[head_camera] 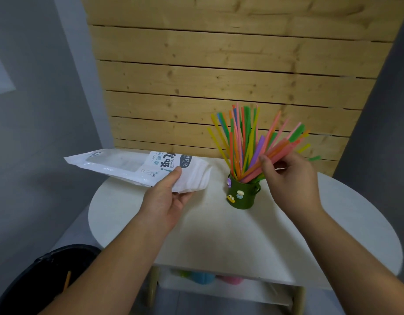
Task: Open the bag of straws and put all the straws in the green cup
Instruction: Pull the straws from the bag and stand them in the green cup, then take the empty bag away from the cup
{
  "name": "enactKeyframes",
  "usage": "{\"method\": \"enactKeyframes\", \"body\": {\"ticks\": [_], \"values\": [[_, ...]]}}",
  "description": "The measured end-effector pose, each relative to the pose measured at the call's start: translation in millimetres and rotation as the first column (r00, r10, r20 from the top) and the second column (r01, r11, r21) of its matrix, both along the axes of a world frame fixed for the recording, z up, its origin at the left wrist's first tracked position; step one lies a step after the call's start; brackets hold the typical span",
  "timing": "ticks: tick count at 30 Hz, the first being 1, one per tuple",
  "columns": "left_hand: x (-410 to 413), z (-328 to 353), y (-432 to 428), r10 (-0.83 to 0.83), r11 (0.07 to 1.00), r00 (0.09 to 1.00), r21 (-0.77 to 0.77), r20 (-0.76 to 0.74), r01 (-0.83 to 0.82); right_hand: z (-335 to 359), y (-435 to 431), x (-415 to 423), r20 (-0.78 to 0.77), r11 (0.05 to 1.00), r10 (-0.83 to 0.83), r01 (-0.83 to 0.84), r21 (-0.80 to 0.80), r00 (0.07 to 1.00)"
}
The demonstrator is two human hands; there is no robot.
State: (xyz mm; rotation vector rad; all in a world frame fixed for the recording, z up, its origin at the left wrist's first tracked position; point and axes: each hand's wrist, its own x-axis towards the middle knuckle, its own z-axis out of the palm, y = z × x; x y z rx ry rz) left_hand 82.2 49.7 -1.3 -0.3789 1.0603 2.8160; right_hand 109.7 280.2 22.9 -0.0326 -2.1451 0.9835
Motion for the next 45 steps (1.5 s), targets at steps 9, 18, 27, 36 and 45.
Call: {"method": "enactKeyframes", "body": {"ticks": [9,18,27,36,45], "values": [[0,0,-3,-0.003,1.000,1.000,0.006,-0.017,0.003,-12,-10,-16,0.052,0.999,-0.050,0.050,-0.001,0.997],[2,2,-2,-0.003,1.000,1.000,0.008,-0.005,0.003,-13,-14,-20,0.077,1.000,-0.021,0.021,0.002,0.997],[6,4,-4,-0.020,1.000,1.000,-0.003,-0.015,0.020,-12,-21,-11,0.205,0.993,0.044,-0.021,-0.112,0.978],[18,5,-9,-0.075,0.997,0.996,-0.025,-0.040,0.074,-5,-19,24,0.231,0.983,-0.015,0.057,-0.176,0.973],[45,5,-12,-0.206,0.972,0.976,-0.134,-0.068,0.195,0,-40,60,0.561,0.796,0.505,-0.102,-0.597,0.656]]}}
